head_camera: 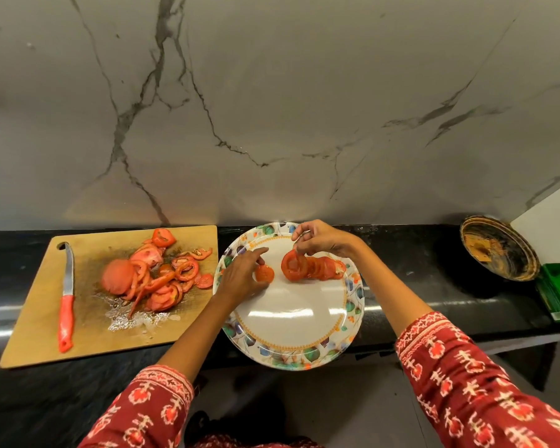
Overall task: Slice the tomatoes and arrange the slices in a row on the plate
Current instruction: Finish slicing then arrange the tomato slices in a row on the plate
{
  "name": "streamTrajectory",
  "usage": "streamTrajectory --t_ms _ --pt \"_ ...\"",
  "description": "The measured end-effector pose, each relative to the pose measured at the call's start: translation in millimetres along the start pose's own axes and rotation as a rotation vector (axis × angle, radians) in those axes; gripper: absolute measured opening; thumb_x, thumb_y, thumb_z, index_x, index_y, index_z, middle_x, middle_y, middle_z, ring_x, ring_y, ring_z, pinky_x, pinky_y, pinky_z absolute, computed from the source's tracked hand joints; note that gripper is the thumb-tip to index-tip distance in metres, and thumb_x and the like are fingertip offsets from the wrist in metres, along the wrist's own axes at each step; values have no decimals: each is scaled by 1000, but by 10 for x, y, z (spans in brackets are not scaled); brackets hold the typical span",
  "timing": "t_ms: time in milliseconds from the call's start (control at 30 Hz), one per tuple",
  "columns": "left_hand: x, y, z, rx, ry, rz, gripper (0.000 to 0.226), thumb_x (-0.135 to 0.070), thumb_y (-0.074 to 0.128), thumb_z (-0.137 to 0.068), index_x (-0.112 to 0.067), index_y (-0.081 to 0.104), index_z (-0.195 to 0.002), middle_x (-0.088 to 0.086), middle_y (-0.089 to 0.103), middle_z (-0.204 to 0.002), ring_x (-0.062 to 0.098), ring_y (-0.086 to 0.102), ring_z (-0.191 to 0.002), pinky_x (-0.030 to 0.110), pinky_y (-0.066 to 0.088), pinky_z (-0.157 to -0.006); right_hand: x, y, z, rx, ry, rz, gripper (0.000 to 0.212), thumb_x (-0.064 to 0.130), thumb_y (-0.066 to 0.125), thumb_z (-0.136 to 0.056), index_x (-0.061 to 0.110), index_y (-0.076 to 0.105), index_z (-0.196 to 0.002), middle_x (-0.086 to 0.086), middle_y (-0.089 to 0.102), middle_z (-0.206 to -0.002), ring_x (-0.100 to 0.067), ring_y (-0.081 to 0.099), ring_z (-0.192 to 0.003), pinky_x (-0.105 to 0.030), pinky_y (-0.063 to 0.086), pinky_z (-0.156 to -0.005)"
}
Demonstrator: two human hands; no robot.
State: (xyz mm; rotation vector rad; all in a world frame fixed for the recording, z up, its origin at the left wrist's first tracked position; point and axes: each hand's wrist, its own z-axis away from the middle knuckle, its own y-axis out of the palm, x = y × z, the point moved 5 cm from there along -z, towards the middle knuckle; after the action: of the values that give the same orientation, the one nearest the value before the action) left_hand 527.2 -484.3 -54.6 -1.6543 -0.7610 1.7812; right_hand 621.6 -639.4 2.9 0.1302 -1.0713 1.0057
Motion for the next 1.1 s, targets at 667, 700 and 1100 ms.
streamTrajectory --t_ms 667,700,1100 --pt "-70 -3 -78 50 -167 368 47 11 66 -76 -5 57 -119 11 63 -91 15 60 -71 21 52 -64 -158 22 -4 -417 -225 62 13 -3 64 -82 1 61 -95 1 59 -79 -8 55 -73 -16 47 -68" --pt "-83 22 -89 44 -185 349 48 9 69 -74 -4 57 -119 14 64 -94 17 60 -75 25 52 -67 -194 4 20 -426 -217 46 13 -2 65 -83 2 61 -94 2 58 -78 -8 55 -73 -17 47 -69" --pt "-166 77 -112 -83 -213 350 45 -6 70 -79 -4 56 -122 18 63 -110 16 57 -83 20 46 -73 -551 -273 258 -622 -90 -10 12 -2 62 -84 5 61 -93 1 59 -84 -8 54 -75 -15 49 -68"
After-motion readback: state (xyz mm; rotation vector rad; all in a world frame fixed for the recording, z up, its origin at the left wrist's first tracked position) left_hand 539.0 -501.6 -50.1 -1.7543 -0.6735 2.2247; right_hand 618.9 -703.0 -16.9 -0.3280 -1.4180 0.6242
